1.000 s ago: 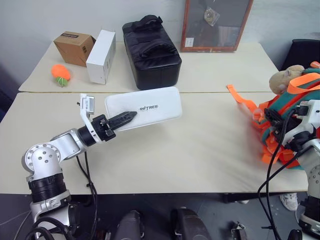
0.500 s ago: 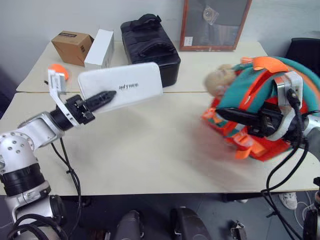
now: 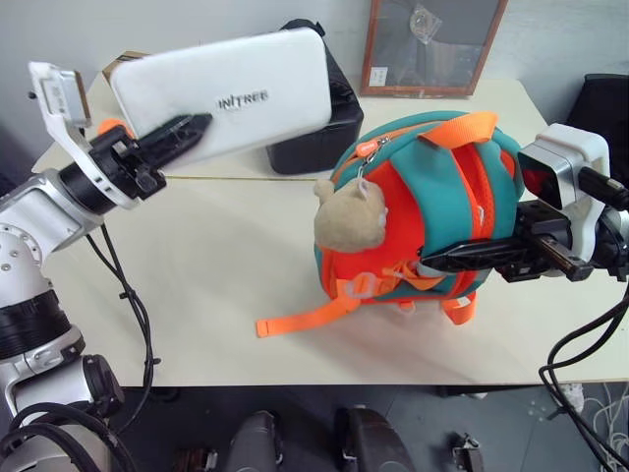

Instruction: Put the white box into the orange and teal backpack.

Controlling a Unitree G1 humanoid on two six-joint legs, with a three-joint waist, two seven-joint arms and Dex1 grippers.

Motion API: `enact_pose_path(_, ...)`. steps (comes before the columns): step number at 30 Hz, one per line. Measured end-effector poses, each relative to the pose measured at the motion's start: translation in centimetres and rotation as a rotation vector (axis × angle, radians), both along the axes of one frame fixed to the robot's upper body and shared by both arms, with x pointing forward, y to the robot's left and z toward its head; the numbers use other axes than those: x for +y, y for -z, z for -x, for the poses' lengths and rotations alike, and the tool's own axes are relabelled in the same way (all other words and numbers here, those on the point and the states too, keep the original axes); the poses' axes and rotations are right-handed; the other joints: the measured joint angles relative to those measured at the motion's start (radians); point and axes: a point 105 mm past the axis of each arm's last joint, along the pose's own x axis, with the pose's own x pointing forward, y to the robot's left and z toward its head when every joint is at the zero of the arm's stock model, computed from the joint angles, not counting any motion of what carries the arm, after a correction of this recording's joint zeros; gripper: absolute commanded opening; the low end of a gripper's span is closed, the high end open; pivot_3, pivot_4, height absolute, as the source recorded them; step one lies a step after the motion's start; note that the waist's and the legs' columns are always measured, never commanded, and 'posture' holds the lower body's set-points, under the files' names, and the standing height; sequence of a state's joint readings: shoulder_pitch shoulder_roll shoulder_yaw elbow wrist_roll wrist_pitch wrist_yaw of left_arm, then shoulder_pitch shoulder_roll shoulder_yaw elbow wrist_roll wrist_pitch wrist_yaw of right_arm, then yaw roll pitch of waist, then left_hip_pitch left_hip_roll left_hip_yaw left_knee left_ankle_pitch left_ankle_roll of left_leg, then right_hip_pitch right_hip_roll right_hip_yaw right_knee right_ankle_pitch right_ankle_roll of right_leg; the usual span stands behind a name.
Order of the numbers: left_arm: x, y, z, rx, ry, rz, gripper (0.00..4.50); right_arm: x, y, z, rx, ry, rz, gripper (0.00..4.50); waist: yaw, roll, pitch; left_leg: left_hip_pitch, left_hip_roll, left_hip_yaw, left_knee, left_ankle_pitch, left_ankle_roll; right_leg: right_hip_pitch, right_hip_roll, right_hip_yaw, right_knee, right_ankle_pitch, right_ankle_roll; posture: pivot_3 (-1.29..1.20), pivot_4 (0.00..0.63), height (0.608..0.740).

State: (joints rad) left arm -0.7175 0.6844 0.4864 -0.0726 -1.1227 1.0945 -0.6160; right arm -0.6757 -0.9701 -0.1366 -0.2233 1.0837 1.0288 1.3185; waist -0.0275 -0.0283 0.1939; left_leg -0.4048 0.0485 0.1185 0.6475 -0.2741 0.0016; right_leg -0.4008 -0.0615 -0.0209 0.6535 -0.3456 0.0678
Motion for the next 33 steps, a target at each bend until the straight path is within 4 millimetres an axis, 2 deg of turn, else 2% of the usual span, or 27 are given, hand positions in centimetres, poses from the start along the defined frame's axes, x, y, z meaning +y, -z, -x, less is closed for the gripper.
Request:
enact_pose_path(4,-0.8,-0.2,1.1,-0.035,0.068,-0.007,1.3,-0.2,0.9,-0.4,0.006,0.024,0.022,0.01,0.0,0.0,0.0,0.0,0.0,0.0,0.0,0.001,-0.001,0.0,0.0,0.0,0.0,0.0,0.0,0.0,0.15,0.74)
enact_pose_path(7,-1.0,-0.1,1.1,-0.039,0.079,-0.024,1.3,-0.4,1.6,-0.4,0.025,0.034,0.032,0.01,0.0,0.0,0.0,0.0,0.0,0.0,0.001,0.001,-0.001,0.0,0.0,0.0,0.001,0.0,0.0,0.0,0.15,0.74)
enact_pose_path(13,-1.2,0.6,1.8,-0.067,0.157,-0.222,1.3,-0.8,1.7,-0.6,0.029,0.04,0.042,0.01,-0.001,0.0,0.0,0.001,0.0,0.001,0.001,0.002,-0.002,-0.001,0.001,0.0,0.002,0.0,0.0,0.0,0.15,0.74)
enact_pose_path(17,-1.4,2.3,1.1,-0.068,0.178,-0.336,1.3,-0.9,1.9,-0.7,0.025,0.046,0.043,0.01,0.001,0.0,0.0,0.001,0.0,0.0,0.001,0.003,-0.001,-0.001,0.0,0.0,0.003,0.0,0.0,0.0,0.15,0.74)
enact_pose_path(23,-3.0,4.7,1.0,-0.103,0.283,-0.503,1.3,-1.0,2.2,-0.7,0.027,0.058,0.044,0.01,0.001,0.0,0.0,0.0,0.0,0.0,0.0,0.001,0.0,-0.001,0.0,0.001,0.003,0.0,0.0,0.0,0.15,0.74)
enact_pose_path(27,-5.7,5.1,-0.4,-0.153,0.309,-0.518,1.3,-0.8,2.4,-0.6,0.023,0.062,0.047,0.01,0.006,0.0,0.0,0.0,-0.001,0.0,0.001,0.001,0.001,-0.001,0.0,0.001,0.003,0.0,0.0,0.0,0.15,0.74)
enact_pose_path(33,-13.0,8.0,-3.6,-0.181,0.268,-0.49,1.3,0.3,2.7,0.1,0.011,0.031,0.028,0.01,0.022,0.0,0.0,-0.002,-0.001,0.001,0.005,0.002,0.003,-0.001,0.0,0.002,0.004,0.001,0.002,0.0,0.15,0.74)
